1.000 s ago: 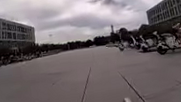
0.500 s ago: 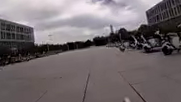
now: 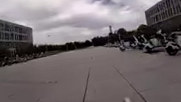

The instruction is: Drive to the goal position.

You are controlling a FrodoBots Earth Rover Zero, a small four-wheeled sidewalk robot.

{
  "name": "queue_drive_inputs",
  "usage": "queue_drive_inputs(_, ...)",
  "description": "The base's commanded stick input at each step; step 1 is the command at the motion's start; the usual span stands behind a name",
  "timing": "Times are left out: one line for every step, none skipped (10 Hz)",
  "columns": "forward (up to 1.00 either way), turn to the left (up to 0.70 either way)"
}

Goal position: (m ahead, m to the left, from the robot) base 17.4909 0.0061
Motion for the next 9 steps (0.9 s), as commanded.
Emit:
queue_drive_inputs(0.70, 0.01)
queue_drive_inputs(0.70, 0.01)
queue_drive_inputs(0.70, 0.01)
queue_drive_inputs(0.70, 0.01)
queue_drive_inputs(0.70, 0.01)
queue_drive_inputs(0.70, 0.01)
queue_drive_inputs(0.70, 0.01)
queue_drive_inputs(0.70, 0.01)
queue_drive_inputs(0.70, 0.01)
